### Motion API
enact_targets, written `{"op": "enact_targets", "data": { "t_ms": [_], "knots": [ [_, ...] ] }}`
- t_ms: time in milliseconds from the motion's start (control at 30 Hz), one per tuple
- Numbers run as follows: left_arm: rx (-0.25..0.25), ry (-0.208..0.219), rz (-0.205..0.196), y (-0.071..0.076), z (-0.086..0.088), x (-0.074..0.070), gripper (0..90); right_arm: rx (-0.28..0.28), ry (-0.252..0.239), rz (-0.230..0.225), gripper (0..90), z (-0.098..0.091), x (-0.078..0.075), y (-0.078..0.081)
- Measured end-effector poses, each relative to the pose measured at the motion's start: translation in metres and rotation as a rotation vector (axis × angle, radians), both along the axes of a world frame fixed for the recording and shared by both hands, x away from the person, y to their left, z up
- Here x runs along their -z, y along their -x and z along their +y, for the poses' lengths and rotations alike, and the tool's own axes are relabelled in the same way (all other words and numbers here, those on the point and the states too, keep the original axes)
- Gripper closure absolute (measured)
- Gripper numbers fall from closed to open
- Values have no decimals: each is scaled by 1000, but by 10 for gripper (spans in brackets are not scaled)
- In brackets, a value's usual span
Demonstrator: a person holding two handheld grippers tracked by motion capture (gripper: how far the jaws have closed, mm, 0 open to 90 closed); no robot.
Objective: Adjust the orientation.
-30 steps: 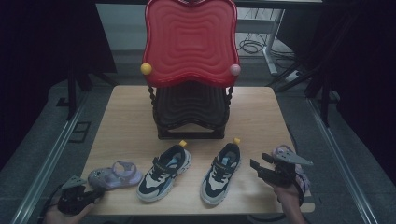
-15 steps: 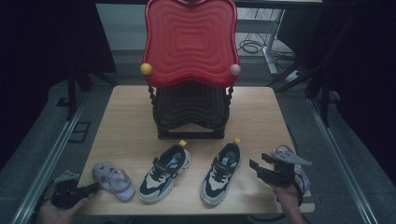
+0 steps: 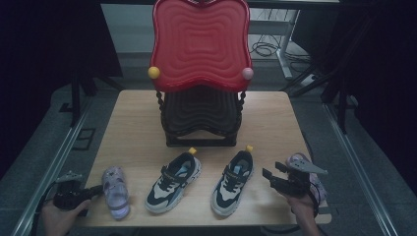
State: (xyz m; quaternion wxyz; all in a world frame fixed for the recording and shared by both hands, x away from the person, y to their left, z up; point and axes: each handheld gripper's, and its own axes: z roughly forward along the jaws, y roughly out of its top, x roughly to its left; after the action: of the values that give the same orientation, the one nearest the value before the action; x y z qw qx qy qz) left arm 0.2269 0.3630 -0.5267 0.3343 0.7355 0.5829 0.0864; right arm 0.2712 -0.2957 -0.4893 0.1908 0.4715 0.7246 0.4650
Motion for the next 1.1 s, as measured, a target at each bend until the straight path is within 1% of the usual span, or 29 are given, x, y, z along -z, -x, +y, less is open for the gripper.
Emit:
{"op": "enact_targets", "data": {
  "t_ms": [133,167,200,233,333,400,567,733,800,900,967,1000,1067,1100],
  "knots": [
    [4,9,7,-8,2,1,890,-3,0,2,356,1,1,0],
    [7,20,11,-12,4,2,890,-5,1,4,356,2,1,0],
    [7,20,11,-12,4,2,890,-5,1,4,356,2,1,0],
    [6,27,12,-15,5,2,890,-5,2,3,356,2,1,0],
    [13,28,16,-23,6,2,890,-6,3,3,356,2,1,0],
    [26,23,20,-29,5,2,890,-4,2,5,356,2,1,0],
    [40,29,23,-38,4,1,890,-2,0,6,356,2,1,0],
    [44,37,22,-40,5,2,883,-7,4,10,356,2,2,1],
    [39,36,22,-39,6,2,863,-6,3,12,356,2,2,0],
    [27,33,6,-35,8,-1,836,-4,3,8,356,1,2,1],
    [7,30,-25,-31,10,-7,823,-5,-1,8,356,1,2,1],
    [-5,29,-52,-28,11,-13,795,-3,1,7,356,1,1,1],
    [-19,34,-93,-24,11,-22,732,-3,0,5,357,2,0,1],
    [-26,39,-114,-22,11,-28,663,-6,0,2,357,2,0,1]
  ]
}}
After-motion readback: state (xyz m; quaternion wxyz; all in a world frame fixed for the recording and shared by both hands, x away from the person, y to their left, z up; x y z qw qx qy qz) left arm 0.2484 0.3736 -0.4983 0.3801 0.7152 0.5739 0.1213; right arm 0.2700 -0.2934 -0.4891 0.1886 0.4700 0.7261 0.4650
